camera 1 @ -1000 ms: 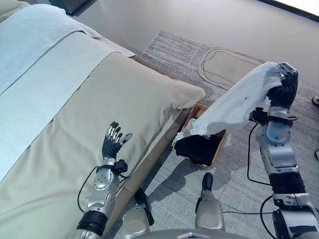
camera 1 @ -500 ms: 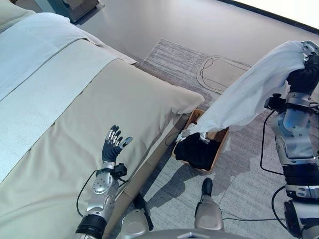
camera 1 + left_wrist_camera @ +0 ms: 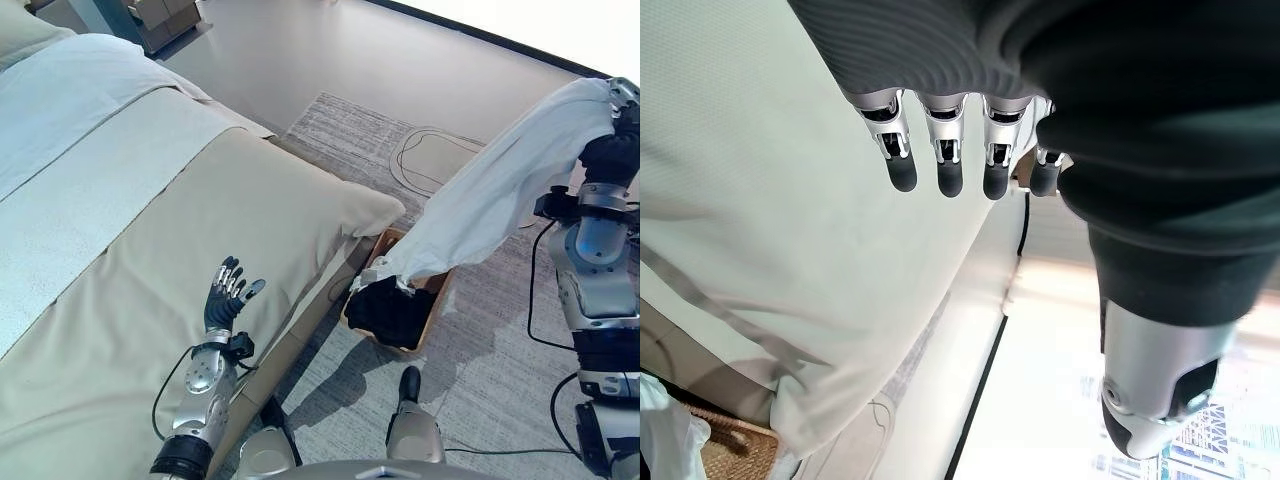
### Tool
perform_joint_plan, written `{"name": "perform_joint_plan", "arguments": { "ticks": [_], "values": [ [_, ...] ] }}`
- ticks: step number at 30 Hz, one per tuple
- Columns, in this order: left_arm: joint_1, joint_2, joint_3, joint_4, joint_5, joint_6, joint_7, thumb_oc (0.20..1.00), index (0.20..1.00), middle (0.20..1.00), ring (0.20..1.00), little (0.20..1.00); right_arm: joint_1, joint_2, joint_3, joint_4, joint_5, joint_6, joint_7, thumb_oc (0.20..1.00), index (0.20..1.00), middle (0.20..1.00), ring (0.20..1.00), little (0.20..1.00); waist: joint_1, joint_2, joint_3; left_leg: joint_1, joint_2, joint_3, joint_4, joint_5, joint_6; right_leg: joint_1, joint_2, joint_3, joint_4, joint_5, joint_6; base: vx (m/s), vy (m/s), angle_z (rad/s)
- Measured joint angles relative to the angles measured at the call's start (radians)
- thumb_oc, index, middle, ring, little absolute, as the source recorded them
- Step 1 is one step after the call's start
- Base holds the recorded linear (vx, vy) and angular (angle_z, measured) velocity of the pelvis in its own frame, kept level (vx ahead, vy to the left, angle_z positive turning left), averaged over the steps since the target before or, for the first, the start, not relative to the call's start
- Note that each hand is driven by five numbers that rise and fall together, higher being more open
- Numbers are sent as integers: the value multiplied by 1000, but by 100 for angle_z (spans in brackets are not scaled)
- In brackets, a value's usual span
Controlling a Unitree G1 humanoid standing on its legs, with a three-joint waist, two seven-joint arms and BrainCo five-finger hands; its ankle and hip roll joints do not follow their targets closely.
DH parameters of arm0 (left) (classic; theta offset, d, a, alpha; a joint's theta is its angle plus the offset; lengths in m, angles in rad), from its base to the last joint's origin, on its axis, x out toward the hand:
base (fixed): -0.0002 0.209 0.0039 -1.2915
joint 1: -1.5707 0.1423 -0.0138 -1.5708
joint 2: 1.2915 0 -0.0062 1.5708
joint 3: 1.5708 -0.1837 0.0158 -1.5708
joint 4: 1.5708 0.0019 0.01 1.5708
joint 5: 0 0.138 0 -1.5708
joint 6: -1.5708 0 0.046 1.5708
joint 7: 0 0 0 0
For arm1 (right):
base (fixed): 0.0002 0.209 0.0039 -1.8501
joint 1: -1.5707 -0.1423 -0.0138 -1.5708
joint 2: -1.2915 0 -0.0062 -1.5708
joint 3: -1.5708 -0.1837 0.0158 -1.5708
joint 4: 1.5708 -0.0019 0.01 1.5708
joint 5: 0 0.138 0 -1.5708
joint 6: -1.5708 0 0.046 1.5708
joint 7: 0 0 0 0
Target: Pick up clothes into the bucket
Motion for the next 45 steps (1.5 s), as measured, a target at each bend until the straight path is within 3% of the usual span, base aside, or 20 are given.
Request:
{"name": "perform_joint_plan", "arguments": {
  "ticks": [8,18,24,34,45],
  "values": [
    [3,0,8,0,-7,1,0,1000,1000,1000,1000,1000,-41,-45,0,-1,60,-3,8,200,200,200,200,200,-2,-4,-4,18,0,0,-5,0,0,19,1,-2,-5,0,0,0,0,0],
    [13,3,8,0,-19,8,-1,1000,1000,1000,1000,1000,-199,-178,19,0,145,-28,41,200,200,200,200,200,0,-37,-30,32,1,0,-5,0,0,33,3,-3,-7,0,0,0,0,0],
    [21,4,24,3,-20,10,-2,1000,1000,1000,1000,1000,-283,-280,104,6,160,-36,60,200,200,200,200,200,-2,-50,-56,37,5,-4,-8,0,0,49,9,-12,-23,3,3,1,-1,1],
    [41,4,35,4,-32,11,-8,1000,1000,1000,1000,1000,-287,-253,123,4,168,-44,87,200,200,200,200,200,-1,-68,-73,36,8,-7,-8,0,0,52,13,-15,-25,3,3,0,0,0],
    [53,4,34,3,-39,20,-7,1000,1000,1000,1000,1000,-106,-29,185,1,104,-7,128,200,200,200,200,200,4,-66,-73,29,8,-10,-8,0,0,46,13,-17,-26,3,2,-7,1,0]
  ]
}}
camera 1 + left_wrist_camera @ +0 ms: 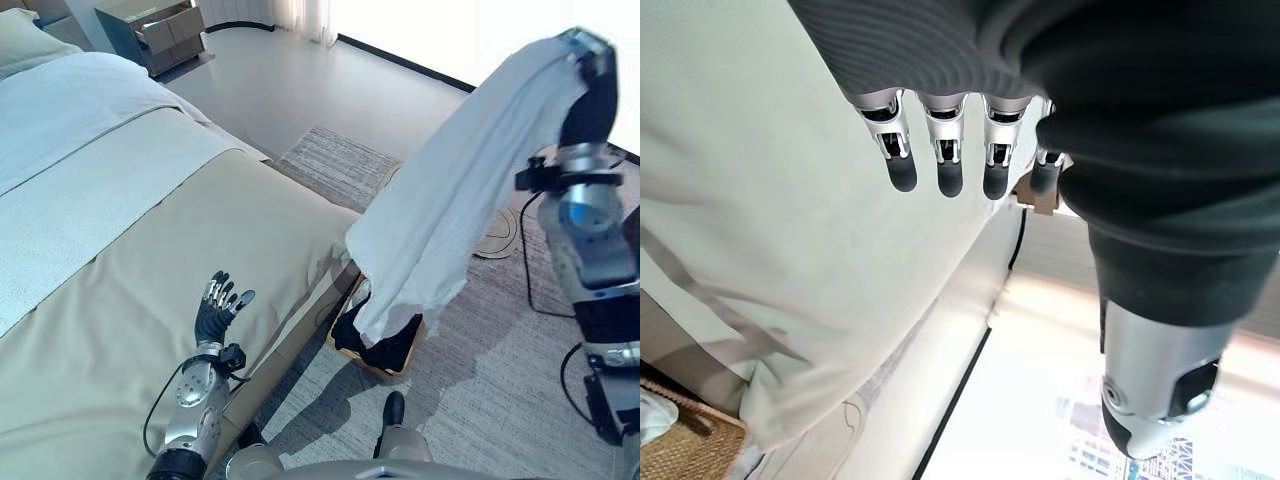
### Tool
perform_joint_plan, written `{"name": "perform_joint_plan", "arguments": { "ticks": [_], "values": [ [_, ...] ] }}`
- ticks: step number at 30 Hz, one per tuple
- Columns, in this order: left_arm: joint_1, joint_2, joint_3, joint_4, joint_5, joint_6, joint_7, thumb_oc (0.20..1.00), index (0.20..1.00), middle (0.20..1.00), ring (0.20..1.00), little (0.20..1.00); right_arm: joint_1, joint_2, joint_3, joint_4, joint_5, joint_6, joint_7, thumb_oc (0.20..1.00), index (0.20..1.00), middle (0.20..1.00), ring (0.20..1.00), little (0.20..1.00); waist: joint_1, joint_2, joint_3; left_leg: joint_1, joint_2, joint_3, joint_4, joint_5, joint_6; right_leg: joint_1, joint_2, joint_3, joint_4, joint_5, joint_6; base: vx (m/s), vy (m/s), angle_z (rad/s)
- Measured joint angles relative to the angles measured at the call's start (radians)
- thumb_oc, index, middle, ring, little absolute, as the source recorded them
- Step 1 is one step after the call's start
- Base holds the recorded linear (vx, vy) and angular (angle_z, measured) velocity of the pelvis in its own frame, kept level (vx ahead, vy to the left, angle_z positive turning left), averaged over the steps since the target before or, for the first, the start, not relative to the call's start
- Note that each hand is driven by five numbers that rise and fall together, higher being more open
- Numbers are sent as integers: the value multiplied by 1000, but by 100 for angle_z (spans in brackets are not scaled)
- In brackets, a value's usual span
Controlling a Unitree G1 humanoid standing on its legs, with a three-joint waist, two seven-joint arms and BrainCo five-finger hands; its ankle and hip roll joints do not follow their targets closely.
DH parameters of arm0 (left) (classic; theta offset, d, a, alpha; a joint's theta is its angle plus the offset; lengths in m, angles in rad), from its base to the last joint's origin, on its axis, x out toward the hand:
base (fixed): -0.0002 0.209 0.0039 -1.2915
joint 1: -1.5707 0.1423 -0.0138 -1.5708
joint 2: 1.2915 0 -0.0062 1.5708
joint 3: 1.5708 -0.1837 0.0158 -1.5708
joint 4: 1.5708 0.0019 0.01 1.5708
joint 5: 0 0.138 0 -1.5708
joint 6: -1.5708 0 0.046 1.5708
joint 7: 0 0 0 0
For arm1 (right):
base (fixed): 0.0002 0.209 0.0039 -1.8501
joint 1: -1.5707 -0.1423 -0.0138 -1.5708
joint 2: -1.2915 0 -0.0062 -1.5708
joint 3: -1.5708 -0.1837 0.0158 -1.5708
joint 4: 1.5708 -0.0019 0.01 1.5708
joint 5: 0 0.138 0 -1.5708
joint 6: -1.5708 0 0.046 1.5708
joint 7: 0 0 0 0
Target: Pick up clothes into the bucket
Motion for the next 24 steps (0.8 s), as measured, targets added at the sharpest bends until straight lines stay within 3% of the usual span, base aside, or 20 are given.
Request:
{"name": "perform_joint_plan", "arguments": {
  "ticks": [9,21,24],
  "values": [
    [0,0,-2,-8,1,-2,0,1000,1000,1000,1000,1000,36,32,9,23,-90,32,-25,200,200,200,200,200,6,43,33,-54,0,-24,5,6,-9,-30,-2,-23,-5,2,-1,-40,6,7],
    [-18,12,-1,-89,0,-25,2,1000,1000,1000,1000,1000,24,32,-35,109,-192,55,-125,200,200,200,200,200,35,95,206,-158,-4,-57,50,12,-5,-110,-19,-32,29,3,-3,-63,-24,6],
    [-28,36,-1,-128,-3,-43,10,1000,1000,1000,1000,1000,-67,31,-35,198,-204,55,-166,200,200,200,200,200,33,104,240,-208,-1,-60,73,12,-5,-174,-21,-18,60,0,-6,-98,-53,-8]
  ]
}}
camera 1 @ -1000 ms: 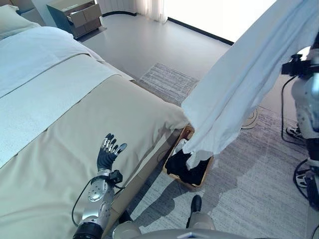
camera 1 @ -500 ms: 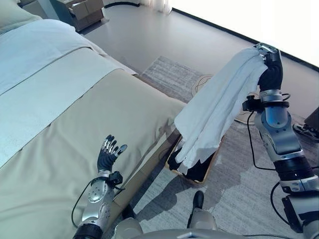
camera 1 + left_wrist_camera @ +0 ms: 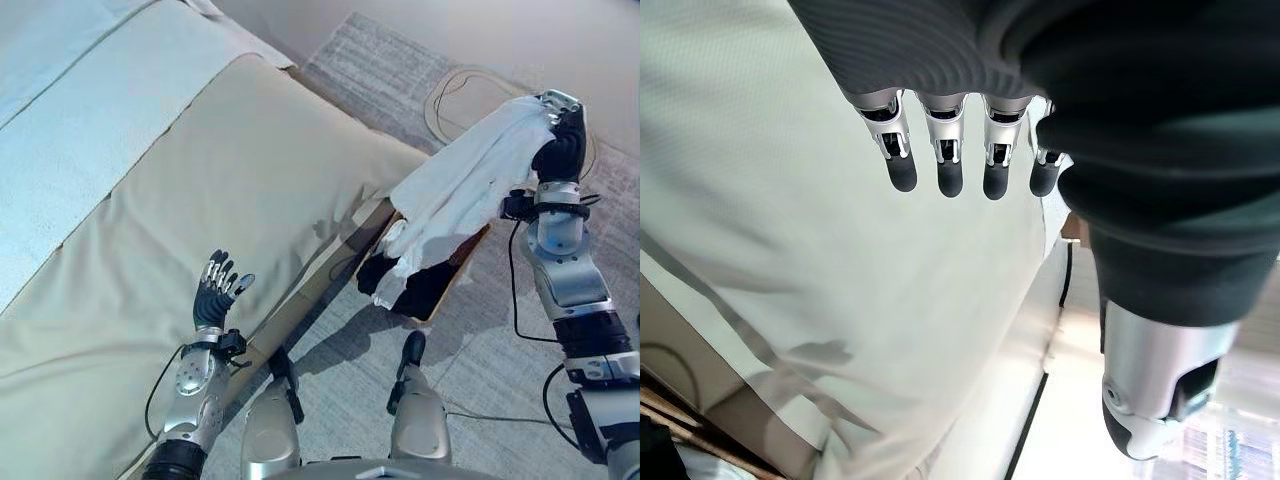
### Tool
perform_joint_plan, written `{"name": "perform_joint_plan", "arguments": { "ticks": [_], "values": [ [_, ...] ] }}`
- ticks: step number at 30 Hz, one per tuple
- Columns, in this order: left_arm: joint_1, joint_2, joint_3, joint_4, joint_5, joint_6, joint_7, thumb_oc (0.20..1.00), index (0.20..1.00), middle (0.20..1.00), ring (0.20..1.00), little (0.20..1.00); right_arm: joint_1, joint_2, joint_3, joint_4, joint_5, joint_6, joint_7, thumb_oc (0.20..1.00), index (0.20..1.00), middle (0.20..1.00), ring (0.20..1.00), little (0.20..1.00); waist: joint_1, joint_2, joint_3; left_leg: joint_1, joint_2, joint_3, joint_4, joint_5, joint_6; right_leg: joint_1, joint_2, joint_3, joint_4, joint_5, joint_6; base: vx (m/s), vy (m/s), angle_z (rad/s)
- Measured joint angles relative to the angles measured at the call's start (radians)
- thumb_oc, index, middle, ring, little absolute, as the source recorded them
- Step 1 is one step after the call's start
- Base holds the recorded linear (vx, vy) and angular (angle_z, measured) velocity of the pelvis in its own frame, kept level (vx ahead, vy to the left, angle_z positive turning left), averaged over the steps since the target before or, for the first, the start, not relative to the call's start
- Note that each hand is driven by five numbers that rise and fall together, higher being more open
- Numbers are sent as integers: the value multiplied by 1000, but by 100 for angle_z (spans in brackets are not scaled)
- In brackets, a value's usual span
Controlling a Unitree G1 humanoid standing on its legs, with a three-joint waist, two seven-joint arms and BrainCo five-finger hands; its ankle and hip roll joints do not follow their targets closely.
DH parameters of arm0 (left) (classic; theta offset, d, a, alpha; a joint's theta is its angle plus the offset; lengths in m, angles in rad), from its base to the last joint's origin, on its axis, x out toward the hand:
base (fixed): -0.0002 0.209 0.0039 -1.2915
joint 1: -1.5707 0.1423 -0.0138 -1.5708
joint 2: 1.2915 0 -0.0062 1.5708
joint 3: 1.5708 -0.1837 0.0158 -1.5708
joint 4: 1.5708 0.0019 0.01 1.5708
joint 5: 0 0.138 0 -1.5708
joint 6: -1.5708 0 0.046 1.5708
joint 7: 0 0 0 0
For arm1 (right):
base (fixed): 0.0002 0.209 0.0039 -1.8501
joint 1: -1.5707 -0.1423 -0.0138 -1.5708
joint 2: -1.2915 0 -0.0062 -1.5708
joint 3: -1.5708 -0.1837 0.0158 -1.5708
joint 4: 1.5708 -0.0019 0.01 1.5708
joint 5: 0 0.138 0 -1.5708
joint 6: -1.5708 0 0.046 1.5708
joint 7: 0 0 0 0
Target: Pick up clothes into the bucket
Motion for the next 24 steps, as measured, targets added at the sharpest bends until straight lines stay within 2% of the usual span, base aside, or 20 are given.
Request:
{"name": "perform_joint_plan", "arguments": {
  "ticks": [1,2,3,5,7,10,12,19,24],
  "values": [
    [-7,4,1,-3,-1,-3,2,1000,1000,1000,1000,1000,-21,-1,-1,16,0,1,-8,200,200,200,200,200,-1,0,10,-8,0,0,4,0,0,-14,0,7,6,0,0,-107,-55,-27],
    [-18,8,4,-7,-6,-12,7,1000,1000,1000,1000,1000,-59,-2,1,43,-1,1,-19,200,200,200,200,200,20,-2,22,-30,0,-14,20,0,1,-53,0,33,27,-3,-5,-78,-65,-33],
    [-29,7,4,-8,-6,-19,13,1000,1000,1000,1000,1000,-84,-1,1,53,-3,1,-30,200,200,200,200,200,23,-3,34,-56,-3,-55,38,-1,1,-90,-1,52,49,-5,-9,-91,-75,-36],
    [-41,4,5,-11,-6,-21,27,1000,1000,1000,1000,1000,-104,6,6,61,-7,0,-42,200,200,200,200,200,41,-5,52,-83,-16,-182,55,-5,6,-127,1,75,76,-12,-20,-52,-40,-23],
    [-52,-6,4,-17,-6,-22,38,1000,1000,1000,1000,1000,-122,6,5,97,-28,0,-52,200,200,200,200,200,42,1,57,-122,-21,-247,81,-10,-2,-161,-5,79,108,-22,-20,-74,-27,3],
    [-68,-5,1,-46,-7,-27,43,1000,1000,1000,1000,1000,-119,7,3,116,-48,0,-83,200,200,200,200,200,39,3,64,-195,-28,-243,114,-15,-3,-246,-34,71,210,-63,-24,-64,78,28],
    [-72,2,-3,-72,-7,-38,58,1000,1000,1000,1000,1000,-134,9,3,134,-86,4,-99,200,200,200,200,200,42,4,66,-242,-32,-235,156,-55,5,-313,-48,93,275,-84,-30,-38,81,6],
    [-69,11,-8,-125,-7,-64,98,1000,1000,1000,1000,1000,-203,38,12,228,-117,22,-143,200,200,200,200,200,42,12,90,-413,-52,-192,343,-124,19,-493,-72,202,365,-81,-30,-69,71,-14],
    [-75,9,-9,-163,-7,-74,122,1000,1000,1000,1000,1000,-221,39,10,243,-118,39,-166,200,200,200,200,200,13,21,102,-524,-50,-183,447,-171,32,-603,-75,244,416,-88,-25,-39,46,-10]
  ]
}}
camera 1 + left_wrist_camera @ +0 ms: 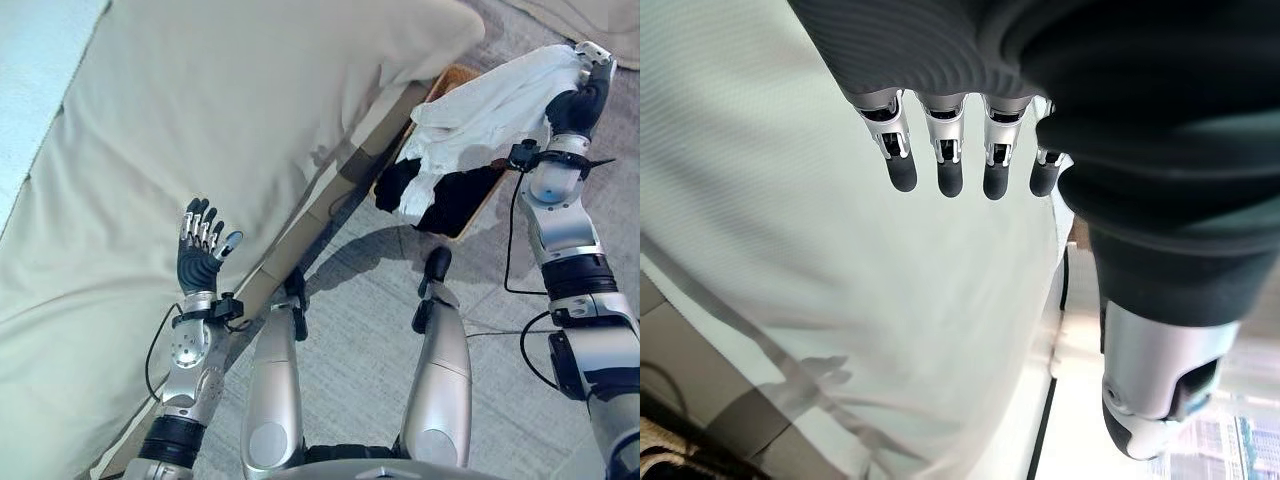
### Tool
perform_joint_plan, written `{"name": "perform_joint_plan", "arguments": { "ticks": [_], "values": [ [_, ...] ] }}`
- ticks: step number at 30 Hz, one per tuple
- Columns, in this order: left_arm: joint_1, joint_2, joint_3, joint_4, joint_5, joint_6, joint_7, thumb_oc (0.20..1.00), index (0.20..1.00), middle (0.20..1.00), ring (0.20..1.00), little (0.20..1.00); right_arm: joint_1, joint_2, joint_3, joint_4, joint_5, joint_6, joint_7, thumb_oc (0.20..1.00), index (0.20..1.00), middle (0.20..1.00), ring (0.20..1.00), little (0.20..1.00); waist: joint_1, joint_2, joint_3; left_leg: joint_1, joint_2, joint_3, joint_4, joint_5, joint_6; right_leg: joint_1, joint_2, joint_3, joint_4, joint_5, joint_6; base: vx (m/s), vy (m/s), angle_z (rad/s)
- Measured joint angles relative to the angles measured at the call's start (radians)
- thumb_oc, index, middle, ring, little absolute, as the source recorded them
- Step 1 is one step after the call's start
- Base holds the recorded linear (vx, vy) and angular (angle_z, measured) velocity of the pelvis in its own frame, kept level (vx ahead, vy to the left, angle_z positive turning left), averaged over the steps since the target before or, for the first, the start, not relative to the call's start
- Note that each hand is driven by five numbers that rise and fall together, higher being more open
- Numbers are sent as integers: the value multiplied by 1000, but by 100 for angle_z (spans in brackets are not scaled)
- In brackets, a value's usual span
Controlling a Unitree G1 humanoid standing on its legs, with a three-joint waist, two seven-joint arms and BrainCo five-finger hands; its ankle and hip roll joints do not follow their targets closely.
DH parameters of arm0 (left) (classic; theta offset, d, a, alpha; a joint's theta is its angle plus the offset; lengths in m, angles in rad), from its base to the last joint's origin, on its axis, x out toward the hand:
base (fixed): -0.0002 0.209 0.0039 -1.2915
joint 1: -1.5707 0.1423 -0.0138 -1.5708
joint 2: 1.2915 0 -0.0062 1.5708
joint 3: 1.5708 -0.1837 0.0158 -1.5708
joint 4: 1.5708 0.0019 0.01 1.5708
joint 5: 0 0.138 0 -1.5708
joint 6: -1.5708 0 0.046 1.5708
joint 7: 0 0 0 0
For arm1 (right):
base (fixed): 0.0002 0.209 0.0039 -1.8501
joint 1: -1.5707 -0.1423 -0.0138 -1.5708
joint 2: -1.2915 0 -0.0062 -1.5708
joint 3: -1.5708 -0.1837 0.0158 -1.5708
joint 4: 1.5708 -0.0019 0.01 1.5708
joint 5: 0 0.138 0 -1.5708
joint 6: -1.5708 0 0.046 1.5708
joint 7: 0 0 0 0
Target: Pick up clothes into the bucket
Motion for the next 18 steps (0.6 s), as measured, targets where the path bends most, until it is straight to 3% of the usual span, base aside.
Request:
{"name": "perform_joint_plan", "arguments": {
  "ticks": [6,12,18],
  "values": [
    [-2,0,0,-22,-1,-26,31,1000,1000,1000,1000,1000,-5,5,8,31,-15,2,-15,200,200,200,200,200,5,4,5,-80,2,18,69,-32,0,-93,3,44,37,-1,3,9,20,-9],
    [-5,2,0,-31,-2,-41,50,1000,1000,1000,1000,1000,-67,14,7,256,10,7,-21,200,200,200,200,200,8,10,10,-174,3,18,163,-61,3,-186,-1,76,106,-10,3,-5,4,-1],
    [-6,32,0,-36,-22,-52,55,1000,1000,1000,1000,1000,-141,-16,44,326,23,7,-19,200,200,200,200,200,8,13,11,-215,-3,20,215,-83,13,-226,-10,98,141,-21,11,0,0,0]
  ]
}}
